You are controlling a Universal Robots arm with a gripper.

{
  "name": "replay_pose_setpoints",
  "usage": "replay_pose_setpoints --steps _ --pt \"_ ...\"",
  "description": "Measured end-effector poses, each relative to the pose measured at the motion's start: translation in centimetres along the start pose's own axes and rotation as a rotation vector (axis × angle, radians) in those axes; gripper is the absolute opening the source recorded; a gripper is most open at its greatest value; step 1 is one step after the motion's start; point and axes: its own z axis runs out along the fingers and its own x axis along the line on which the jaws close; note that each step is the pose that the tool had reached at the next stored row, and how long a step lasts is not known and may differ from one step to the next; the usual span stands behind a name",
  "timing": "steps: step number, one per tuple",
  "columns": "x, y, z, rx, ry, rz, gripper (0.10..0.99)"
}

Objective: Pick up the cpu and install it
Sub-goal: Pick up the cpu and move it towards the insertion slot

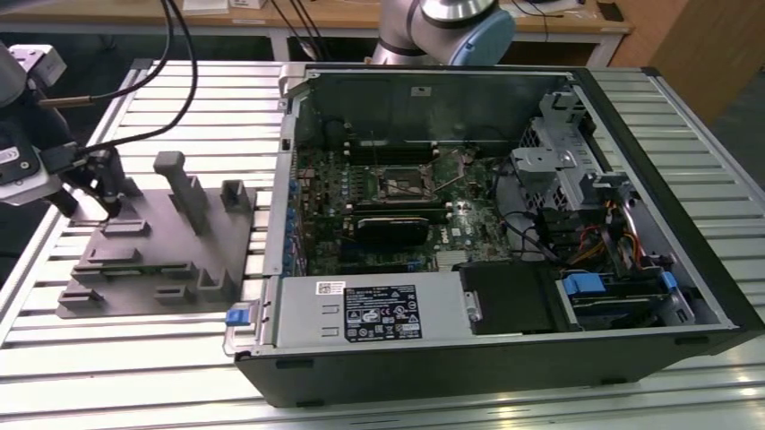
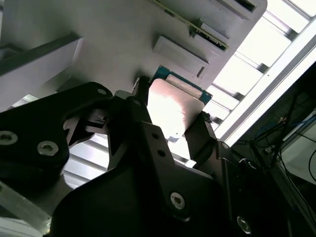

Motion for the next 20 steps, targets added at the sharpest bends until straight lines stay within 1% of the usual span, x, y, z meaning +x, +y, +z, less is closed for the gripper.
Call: replay_pose_setpoints --steps 20 --pt "-0.09 0.23 -3.72 0.0 0.0 0.0 0.541"
